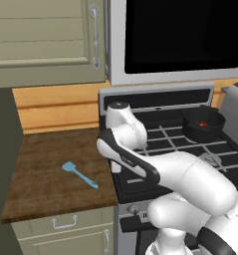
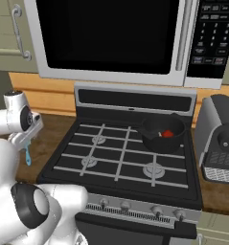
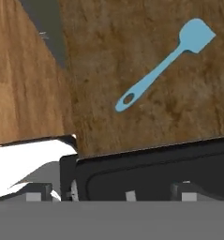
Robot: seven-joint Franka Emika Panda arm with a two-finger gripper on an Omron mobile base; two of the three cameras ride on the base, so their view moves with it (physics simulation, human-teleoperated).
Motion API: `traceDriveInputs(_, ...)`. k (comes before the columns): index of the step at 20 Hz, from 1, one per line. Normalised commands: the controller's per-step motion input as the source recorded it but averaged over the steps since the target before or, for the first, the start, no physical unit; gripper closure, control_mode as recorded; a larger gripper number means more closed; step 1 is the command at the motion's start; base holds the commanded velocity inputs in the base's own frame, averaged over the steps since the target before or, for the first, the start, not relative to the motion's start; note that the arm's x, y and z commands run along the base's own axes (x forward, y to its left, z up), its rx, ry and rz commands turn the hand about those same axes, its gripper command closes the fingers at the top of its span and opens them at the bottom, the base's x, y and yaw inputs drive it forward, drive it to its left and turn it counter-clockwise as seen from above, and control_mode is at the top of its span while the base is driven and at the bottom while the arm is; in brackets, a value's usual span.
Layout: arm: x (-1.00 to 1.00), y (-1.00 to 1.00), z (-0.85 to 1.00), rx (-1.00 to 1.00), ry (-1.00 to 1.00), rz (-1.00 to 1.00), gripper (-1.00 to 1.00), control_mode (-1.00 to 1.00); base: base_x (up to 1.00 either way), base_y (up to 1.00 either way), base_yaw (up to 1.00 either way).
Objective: Put the bell pepper and garlic in the pot. Retrieve the spatula and lightly stir the vegetables in the pot.
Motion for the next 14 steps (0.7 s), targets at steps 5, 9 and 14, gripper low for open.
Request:
traceDriveInputs(5,0.0,0.06,-0.01,-0.13,0.0,0.79,-1.0,-1.0,0.0,0.0,0.0)
traceDriveInputs(9,0.0,0.02,-0.06,-0.11,0.01,0.82,-1.0,-1.0,0.0,0.0,0.0)
traceDriveInputs(14,0.0,0.01,-0.21,-0.09,0.0,0.91,-1.0,-1.0,0.0,0.0,0.0)
